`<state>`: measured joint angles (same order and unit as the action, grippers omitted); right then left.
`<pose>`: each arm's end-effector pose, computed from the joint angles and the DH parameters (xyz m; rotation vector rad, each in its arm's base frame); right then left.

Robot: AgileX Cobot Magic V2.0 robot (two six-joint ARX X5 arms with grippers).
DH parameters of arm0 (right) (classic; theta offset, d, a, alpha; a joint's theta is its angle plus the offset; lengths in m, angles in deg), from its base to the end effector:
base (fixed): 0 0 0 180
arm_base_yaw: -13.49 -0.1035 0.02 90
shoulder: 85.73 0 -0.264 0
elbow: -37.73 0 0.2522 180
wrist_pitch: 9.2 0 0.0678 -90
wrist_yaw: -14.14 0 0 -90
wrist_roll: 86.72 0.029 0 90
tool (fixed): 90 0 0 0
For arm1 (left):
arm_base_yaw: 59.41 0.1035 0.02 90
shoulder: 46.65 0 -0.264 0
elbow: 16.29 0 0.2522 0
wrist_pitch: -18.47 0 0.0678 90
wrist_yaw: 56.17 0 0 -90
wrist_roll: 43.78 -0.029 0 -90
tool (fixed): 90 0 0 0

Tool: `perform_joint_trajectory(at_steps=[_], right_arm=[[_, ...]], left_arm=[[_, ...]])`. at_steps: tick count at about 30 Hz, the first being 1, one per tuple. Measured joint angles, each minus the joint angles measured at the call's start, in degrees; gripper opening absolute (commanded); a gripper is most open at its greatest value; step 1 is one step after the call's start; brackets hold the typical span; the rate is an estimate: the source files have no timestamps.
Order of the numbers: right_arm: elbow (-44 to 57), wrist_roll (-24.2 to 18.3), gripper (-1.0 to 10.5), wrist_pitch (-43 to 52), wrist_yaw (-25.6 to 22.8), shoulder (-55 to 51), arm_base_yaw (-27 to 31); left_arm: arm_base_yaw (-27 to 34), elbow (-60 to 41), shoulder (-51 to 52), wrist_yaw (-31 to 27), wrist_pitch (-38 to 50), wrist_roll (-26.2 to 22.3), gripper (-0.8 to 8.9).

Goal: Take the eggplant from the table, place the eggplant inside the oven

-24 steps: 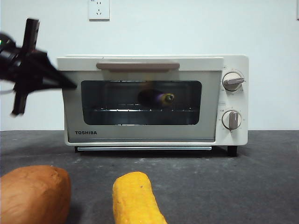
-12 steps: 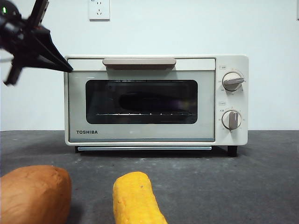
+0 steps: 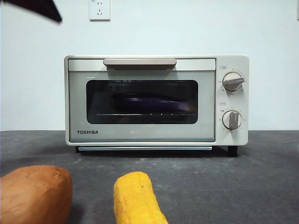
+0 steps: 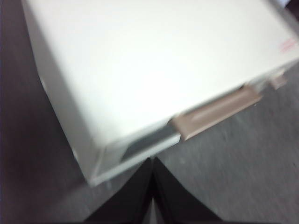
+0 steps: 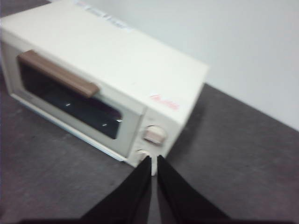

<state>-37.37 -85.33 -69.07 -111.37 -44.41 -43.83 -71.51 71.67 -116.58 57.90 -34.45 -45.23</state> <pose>0.0754 0.0864 0.3778 -0.3080 0.3201 0.3699 0.2386 -0.0632 0.3756 -0.0408 0.6077 -0.6191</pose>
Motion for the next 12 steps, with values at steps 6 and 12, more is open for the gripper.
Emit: perform_joint_trajectory(at_steps=[6, 12], right_arm=[[11.1, 0.0, 0.0, 12.3, 3.9, 0.1, 0.2], [22.5, 0.3, 0.0, 27.2, 8.1, -1.8, 2.4]], left_arm=[[-5.9, -11.1, 12.7, -10.5, 10.7, 2.7, 0.07], [-8.5, -29.4, 25.6, -16.8, 19.4, 7.5, 0.07]])
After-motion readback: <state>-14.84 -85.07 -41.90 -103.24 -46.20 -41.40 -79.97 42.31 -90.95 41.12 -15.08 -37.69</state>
